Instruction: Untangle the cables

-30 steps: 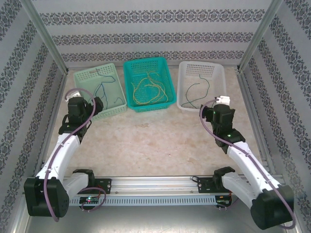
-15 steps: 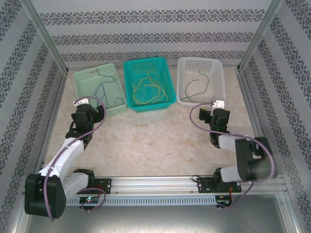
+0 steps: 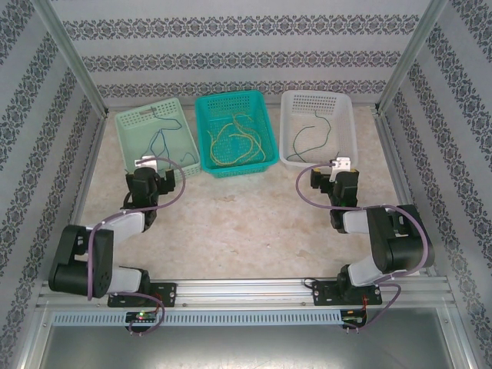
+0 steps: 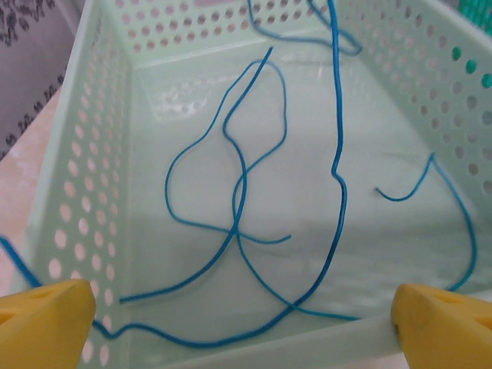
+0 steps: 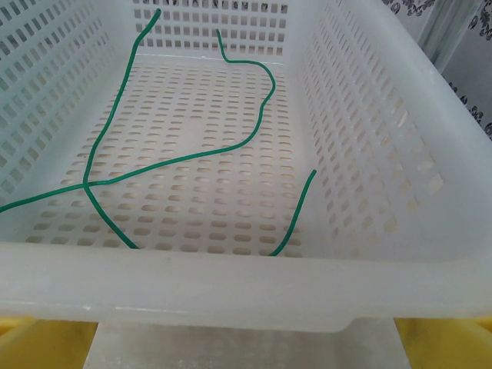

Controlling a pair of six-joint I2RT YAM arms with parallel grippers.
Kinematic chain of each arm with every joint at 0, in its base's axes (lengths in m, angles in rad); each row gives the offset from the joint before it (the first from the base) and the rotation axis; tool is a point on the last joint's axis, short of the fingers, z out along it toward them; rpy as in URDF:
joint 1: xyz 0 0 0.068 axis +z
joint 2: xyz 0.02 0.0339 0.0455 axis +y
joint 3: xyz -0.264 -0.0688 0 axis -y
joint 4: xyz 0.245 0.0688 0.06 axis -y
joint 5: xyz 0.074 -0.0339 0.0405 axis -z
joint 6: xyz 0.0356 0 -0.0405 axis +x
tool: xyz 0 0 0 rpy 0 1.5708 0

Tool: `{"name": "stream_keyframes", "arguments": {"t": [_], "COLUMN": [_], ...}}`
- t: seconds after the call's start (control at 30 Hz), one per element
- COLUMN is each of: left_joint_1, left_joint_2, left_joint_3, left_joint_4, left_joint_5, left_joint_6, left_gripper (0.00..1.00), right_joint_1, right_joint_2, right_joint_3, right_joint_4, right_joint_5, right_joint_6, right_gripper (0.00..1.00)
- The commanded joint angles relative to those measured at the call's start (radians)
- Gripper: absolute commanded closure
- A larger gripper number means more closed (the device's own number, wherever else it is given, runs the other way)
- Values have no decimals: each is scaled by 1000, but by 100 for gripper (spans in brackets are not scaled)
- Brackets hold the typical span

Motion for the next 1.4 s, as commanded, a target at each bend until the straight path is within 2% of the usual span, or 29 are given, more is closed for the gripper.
{"name": "stream_keyframes", "arguments": {"t": [0.0,0.07,0.23,0.3,0.33,0.37,0.43,0.47,0.5,1.37], "left_joint_1": [-11,-11,11,27,28,29,33,32,35,50], "left_joint_2": [73,135,138,204,208,172,198,179,191,187], "left_joint_3": [-20,-48,-58,-79,-79,-58,-72,-60,-63,-52], "left_joint_4": [172,292,295,407,411,302,381,319,354,320], "left_joint_5": [35,46,70,96,103,110,111,115,113,142], "left_joint_6": [77,88,60,57,59,48,55,50,49,40], "left_gripper": [0,0,0,1,1,0,0,0,1,1], "right_joint_1": [-9,-8,-7,-7,-7,-7,-7,-7,-7,-13], "right_joint_2": [-4,-3,-5,-4,-4,-4,-5,-5,-5,-5], "right_joint_3": [14,14,13,12,12,12,12,11,12,17], "right_joint_4": [45,45,45,46,46,47,48,48,48,40], "right_joint_5": [-22,-22,-21,-20,-21,-20,-21,-20,-21,-33], "right_joint_6": [-8,-9,-9,-8,-8,-9,-9,-9,-9,-6], "right_gripper": [2,2,2,2,2,2,2,2,2,2]}}
